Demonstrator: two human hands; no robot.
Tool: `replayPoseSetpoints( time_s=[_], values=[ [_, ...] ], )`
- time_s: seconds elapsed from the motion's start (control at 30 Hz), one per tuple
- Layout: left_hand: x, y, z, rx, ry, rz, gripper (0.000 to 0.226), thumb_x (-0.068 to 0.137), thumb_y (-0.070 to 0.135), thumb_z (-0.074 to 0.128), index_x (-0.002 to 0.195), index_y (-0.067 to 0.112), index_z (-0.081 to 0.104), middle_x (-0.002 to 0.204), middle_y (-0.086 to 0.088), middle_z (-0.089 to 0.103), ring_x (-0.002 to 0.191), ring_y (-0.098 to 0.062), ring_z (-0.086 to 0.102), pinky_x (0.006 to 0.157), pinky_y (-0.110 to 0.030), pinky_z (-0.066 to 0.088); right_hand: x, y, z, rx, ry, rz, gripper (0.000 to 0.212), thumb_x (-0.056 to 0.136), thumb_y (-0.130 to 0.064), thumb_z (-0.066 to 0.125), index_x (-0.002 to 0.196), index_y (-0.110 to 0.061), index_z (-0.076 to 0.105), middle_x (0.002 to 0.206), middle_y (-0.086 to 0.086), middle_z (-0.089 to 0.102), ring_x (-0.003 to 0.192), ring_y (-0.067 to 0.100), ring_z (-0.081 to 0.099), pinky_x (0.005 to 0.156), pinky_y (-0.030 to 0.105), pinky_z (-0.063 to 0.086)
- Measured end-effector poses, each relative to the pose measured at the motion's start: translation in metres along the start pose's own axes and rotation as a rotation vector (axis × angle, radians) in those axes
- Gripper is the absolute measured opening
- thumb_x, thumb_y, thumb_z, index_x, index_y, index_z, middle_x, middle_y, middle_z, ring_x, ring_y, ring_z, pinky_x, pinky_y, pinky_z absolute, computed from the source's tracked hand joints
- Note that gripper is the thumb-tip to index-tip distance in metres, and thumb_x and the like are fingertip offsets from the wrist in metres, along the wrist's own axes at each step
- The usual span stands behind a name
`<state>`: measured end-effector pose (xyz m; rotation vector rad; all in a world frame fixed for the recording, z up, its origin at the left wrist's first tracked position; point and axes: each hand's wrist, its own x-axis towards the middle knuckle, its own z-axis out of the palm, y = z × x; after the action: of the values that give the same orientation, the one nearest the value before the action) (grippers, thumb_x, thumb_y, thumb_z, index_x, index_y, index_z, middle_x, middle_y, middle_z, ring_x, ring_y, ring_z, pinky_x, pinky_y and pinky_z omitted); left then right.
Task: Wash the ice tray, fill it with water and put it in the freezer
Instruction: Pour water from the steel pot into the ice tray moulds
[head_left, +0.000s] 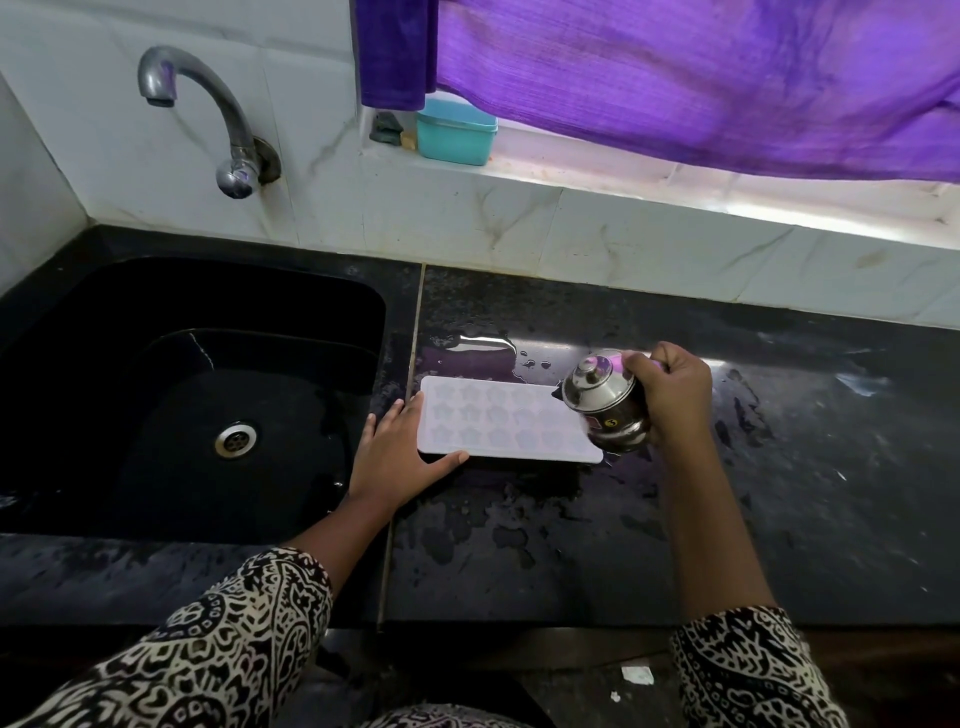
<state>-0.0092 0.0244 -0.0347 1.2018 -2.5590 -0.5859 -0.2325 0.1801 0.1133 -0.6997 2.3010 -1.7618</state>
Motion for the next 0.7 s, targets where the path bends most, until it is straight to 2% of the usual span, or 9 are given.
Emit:
replayPoseSetpoints(
  time_s=[0.2,0.33,0.47,0.7],
  values=[
    [0.0001,-0.0004,-0.0002,0.005,-0.007,0.006,0.108,0.074,0.083,0.046,0.156,0.019,0.015,0.159,0.001,0.029,0.149,-0.014,0.016,0.121,-0.041,0.007,0.0012,0.0036,-0.0056,0.102,0.051,0.075,0.04,0.078,-0.008,0.065,0.054,-0.021,0.035,0.056,0.001,0.04,0.053,0.013,0.036,0.052,0.025,0.035],
    [0.0006,-0.0016,0.0008,0.011,-0.008,0.011,0.112,0.07,0.086,0.04,0.155,0.018,0.016,0.159,0.001,0.031,0.149,-0.015,0.018,0.121,-0.041,0.007,0.0015,0.0037,-0.0091,0.026,0.049,0.028,0.04,0.078,-0.008,0.066,0.054,-0.019,0.036,0.056,0.004,0.041,0.055,0.016,0.038,0.055,0.029,0.037],
    [0.0014,-0.0032,0.0018,0.022,-0.013,0.017,0.118,0.064,0.091,0.029,0.156,0.018,0.016,0.159,0.001,0.031,0.149,-0.015,0.018,0.121,-0.042,0.008,0.0002,0.0026,-0.008,-0.061,0.022,-0.044,0.041,0.078,-0.008,0.066,0.055,-0.018,0.034,0.055,0.002,0.036,0.052,0.014,0.033,0.053,0.026,0.033],
    [0.0006,-0.0013,0.0003,0.011,-0.016,0.016,0.119,0.062,0.091,0.027,0.156,0.018,0.016,0.158,0.001,0.031,0.149,-0.015,0.017,0.121,-0.041,0.007,-0.0011,0.0011,-0.0007,-0.161,-0.025,-0.128,0.041,0.079,-0.01,0.066,0.055,-0.019,0.033,0.052,-0.003,0.034,0.051,0.012,0.031,0.051,0.025,0.031]
  ],
)
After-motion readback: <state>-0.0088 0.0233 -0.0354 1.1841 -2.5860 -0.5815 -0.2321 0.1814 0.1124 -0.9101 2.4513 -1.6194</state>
